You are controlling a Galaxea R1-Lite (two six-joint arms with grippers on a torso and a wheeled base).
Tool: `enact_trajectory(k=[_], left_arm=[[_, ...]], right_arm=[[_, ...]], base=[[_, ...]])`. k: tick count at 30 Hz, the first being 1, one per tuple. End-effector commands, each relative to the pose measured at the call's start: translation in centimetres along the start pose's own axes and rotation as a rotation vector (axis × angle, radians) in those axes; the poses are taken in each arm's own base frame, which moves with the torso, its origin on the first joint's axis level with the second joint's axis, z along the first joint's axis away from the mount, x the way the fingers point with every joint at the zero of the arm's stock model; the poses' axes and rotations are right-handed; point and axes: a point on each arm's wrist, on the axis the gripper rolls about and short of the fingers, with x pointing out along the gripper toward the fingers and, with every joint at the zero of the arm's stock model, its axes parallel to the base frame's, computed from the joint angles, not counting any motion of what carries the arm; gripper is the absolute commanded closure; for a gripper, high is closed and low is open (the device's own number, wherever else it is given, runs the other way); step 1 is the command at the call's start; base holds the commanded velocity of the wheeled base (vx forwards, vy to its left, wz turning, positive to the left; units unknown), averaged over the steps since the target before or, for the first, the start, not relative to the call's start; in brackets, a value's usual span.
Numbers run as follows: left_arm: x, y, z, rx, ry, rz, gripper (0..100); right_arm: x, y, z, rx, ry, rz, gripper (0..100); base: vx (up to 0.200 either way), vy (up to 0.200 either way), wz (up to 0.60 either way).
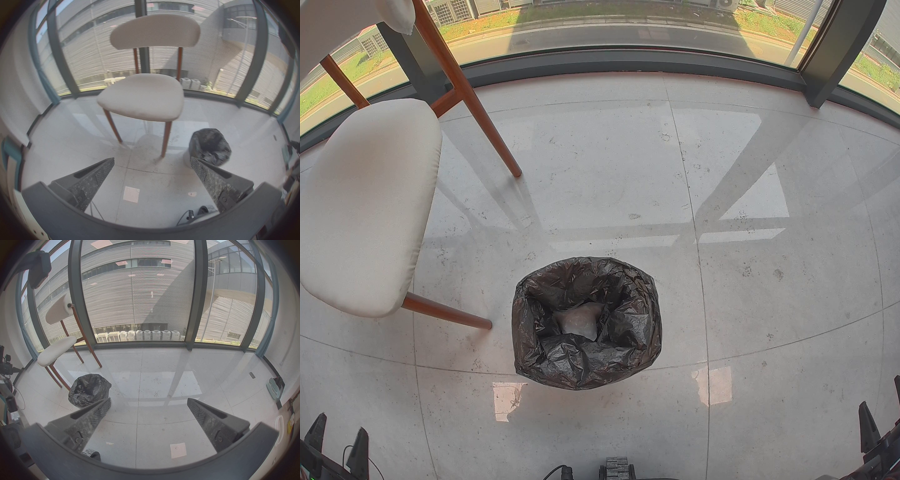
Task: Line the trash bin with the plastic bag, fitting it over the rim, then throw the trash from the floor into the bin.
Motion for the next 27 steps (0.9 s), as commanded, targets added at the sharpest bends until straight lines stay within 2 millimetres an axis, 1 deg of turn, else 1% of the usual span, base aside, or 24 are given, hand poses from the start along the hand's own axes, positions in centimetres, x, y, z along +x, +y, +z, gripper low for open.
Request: enact_trajectory(k=[1,5,9,13,16,18,24,27], left_arm=[[-0.2,-0.4,0.0,0.101,0.017,-0.181,0],[-0.2,-0.4,-0.1,0.105,0.023,-0.185,0],[0.2,-0.1,-0.3,0.087,-0.012,-0.044,0],[0.9,-0.1,-0.5,0.050,-0.098,-0.019,0],[1.2,-0.1,-0.6,0.017,-0.144,-0.021,0],[1.2,-0.1,-0.6,0.007,-0.143,-0.028,0],[1.4,-0.4,-1.2,0.108,-0.102,-0.153,0],[1.3,-0.4,-1.1,0.111,-0.102,-0.160,0]], right_arm=[[0.0,0.0,-0.5,0.002,0.002,0.000,0],[0.0,0.0,-0.5,0.006,0.002,-0.001,0],[0.0,0.0,-0.5,0.009,0.001,-0.006,0],[0.0,0.0,-0.5,0.011,0.001,-0.009,0],[0.0,0.0,-0.5,0.011,0.001,-0.012,0],[0.0,0.0,-0.5,0.012,0.001,-0.012,0],[0.0,0.0,-0.5,0.008,0.001,-0.011,0],[0.0,0.0,-0.5,0.009,0.001,-0.011,0]], base=[[0.000,0.000,0.00],[0.000,0.000,0.00],[0.000,0.000,0.00],[0.000,0.000,0.00],[0.000,0.000,0.00],[0.000,0.000,0.00],[0.000,0.000,0.00],[0.000,0.000,0.00]])
